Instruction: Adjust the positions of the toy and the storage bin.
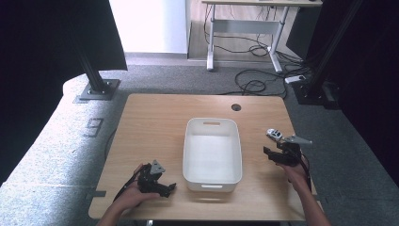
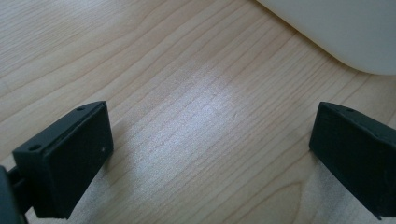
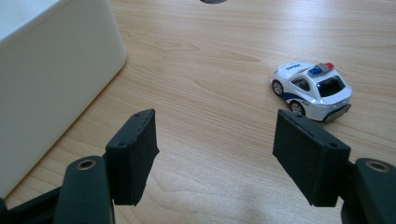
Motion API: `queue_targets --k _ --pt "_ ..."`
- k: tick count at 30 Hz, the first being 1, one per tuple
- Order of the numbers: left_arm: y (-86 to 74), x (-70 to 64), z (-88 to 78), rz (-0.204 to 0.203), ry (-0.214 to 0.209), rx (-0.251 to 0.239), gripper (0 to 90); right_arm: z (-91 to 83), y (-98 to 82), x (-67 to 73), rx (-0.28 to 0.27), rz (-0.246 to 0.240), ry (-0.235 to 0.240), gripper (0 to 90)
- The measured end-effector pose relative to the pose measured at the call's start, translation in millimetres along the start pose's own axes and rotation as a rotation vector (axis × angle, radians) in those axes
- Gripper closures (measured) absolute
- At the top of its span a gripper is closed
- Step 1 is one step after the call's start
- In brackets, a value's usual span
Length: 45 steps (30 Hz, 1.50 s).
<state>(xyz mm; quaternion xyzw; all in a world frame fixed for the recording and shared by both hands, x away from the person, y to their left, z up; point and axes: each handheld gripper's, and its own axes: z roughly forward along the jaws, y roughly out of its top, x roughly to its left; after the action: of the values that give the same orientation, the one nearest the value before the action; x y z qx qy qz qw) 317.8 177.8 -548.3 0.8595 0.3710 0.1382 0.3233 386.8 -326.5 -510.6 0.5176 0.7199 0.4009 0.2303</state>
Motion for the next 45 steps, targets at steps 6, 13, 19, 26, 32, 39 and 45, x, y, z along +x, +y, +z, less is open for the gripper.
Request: queue_targets --k 6,13,19,26,32,39,45 --pt "0.0 0.0 0.0 0.000 0.001 0.000 0.0 -0.6 -0.3 -6.6 -0.003 0.008 -0.014 30.2" --pt "0.0 0.0 0.0 0.000 0.001 0.001 0.0 -0.5 -0.1 -14.3 -0.011 0.028 -0.019 30.3" --pt "0.0 0.0 0.0 0.000 0.001 0.000 0.0 -0.1 0.5 -19.6 -0.005 0.029 -0.026 30.5" --pt "0.0 -0.1 0.0 -0.001 0.001 0.000 0.0 4.4 1.6 -23.1 0.008 0.018 -0.028 31.1" --pt "0.0 0.0 0.0 0.000 0.001 0.000 0.0 11.0 0.3 -28.0 0.019 0.035 -0.024 31.1" --pt "-0.1 -0.1 -0.1 -0.001 0.002 0.001 0.0 14.9 6.0 -31.2 0.033 0.025 -0.035 30.9" --pt "0.0 -0.1 -0.1 -0.001 0.002 0.001 0.0 20.1 9.0 -31.9 0.036 0.015 -0.039 30.9"
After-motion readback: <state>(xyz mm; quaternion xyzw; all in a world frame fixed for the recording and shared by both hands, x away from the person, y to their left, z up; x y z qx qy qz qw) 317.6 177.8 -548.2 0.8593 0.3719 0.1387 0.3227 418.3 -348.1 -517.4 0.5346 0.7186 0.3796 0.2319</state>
